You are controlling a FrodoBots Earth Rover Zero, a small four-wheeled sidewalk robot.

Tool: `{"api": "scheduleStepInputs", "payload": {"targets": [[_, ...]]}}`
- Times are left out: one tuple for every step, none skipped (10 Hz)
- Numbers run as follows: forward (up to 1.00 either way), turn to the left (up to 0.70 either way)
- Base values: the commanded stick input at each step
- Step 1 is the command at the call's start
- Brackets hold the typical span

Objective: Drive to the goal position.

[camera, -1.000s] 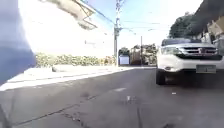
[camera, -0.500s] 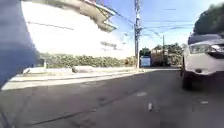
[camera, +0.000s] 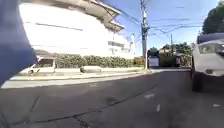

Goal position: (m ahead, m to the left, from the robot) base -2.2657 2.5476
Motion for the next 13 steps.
{"api": "scheduleStepInputs", "payload": {"targets": [[0.0,0.84],[0.0,0.84],[0.0,0.84],[0.0,0.85],[0.0,0.83],[0.0,0.83],[0.0,0.95],[0.0,1.0],[0.0,1.0],[0.0,1.0],[0.0,1.0],[0.0,1.0],[0.0,1.0]]}}
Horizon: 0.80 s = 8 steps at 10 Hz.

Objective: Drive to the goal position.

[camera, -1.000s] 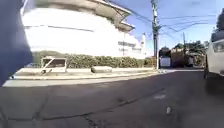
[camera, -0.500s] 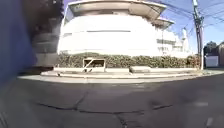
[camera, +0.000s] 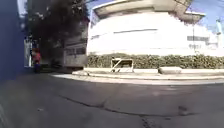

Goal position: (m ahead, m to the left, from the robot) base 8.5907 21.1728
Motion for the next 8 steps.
{"api": "scheduleStepInputs", "payload": {"targets": [[0.0,1.0],[0.0,1.0],[0.0,1.0],[0.0,1.0],[0.0,1.0],[0.0,1.0],[0.0,1.0],[0.0,1.0]]}}
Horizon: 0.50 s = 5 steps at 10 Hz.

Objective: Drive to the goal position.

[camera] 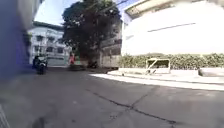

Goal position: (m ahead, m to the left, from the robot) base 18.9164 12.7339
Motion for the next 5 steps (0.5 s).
{"api": "scheduleStepInputs", "payload": {"targets": [[0.0,1.0],[0.0,0.98],[0.0,0.99],[0.0,0.61],[0.0,0.0]]}}
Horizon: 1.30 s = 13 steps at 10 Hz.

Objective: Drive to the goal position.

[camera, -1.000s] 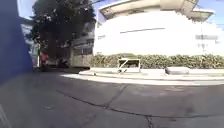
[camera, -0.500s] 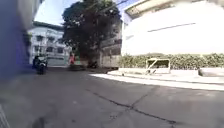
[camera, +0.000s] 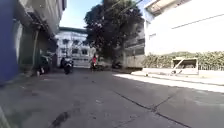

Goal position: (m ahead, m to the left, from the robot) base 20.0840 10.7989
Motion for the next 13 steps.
{"api": "scheduleStepInputs", "payload": {"targets": [[0.0,0.0],[0.0,0.0],[0.0,0.0],[0.0,0.0],[0.0,0.0],[0.09,0.0],[0.19,-0.01],[0.29,-0.01],[0.62,-0.01],[1.0,-0.01],[1.0,-0.01],[0.98,0.0],[0.98,0.25]]}}
